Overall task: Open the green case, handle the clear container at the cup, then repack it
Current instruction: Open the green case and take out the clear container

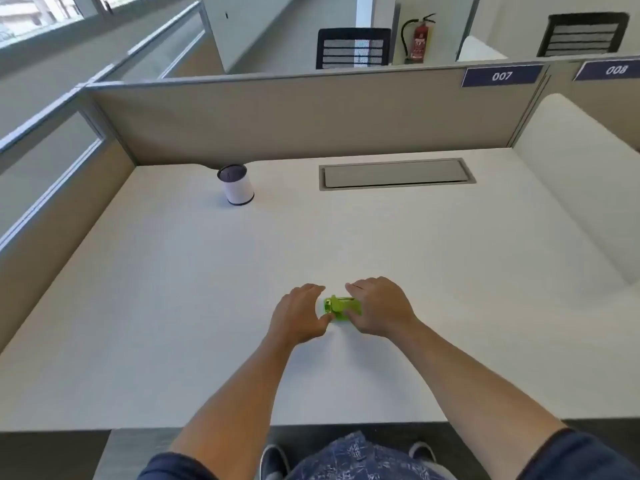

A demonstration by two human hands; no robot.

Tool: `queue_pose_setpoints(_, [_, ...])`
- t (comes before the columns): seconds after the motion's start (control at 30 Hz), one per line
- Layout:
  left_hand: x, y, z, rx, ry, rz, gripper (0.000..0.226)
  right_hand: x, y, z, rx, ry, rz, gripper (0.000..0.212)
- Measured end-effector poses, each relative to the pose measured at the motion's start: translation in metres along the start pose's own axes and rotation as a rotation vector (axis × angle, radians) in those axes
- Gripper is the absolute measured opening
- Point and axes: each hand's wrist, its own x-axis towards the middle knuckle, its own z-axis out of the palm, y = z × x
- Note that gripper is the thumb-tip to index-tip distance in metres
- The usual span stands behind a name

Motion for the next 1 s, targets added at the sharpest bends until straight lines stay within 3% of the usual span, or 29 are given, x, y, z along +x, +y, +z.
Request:
queue_pose_setpoints(0.17, [0.001, -0.003, 0.009, -0.016, -0.074, -0.027, 0.065, 0.005, -0.008, 0.003, -0.044, -0.079, -0.026, 0.050])
queue_pose_setpoints(0.37, [0.003, -0.006, 0.015, -0.058, -0.029, -0.015, 0.048, 0.011, -0.007, 0.015, -0.046, -0.073, -0.042, 0.037])
queue_pose_setpoints(0.53, [0.009, -0.008, 0.019, -0.041, -0.045, 0.005, 0.049, 0.013, -0.004, 0.031, 0.101, -0.038, -0.043, 0.027])
queue_pose_setpoints(0.7, [0.012, -0.010, 0.021, -0.054, -0.041, -0.004, 0.053, 0.012, -0.006, 0.036, 0.380, -0.056, 0.049, 0.037])
queue_pose_setpoints(1.0, [0.016, -0.012, 0.020, -0.001, -0.046, 0.031, 0.057, 0.021, -0.009, 0.039, 0.532, -0.158, 0.214, 0.043])
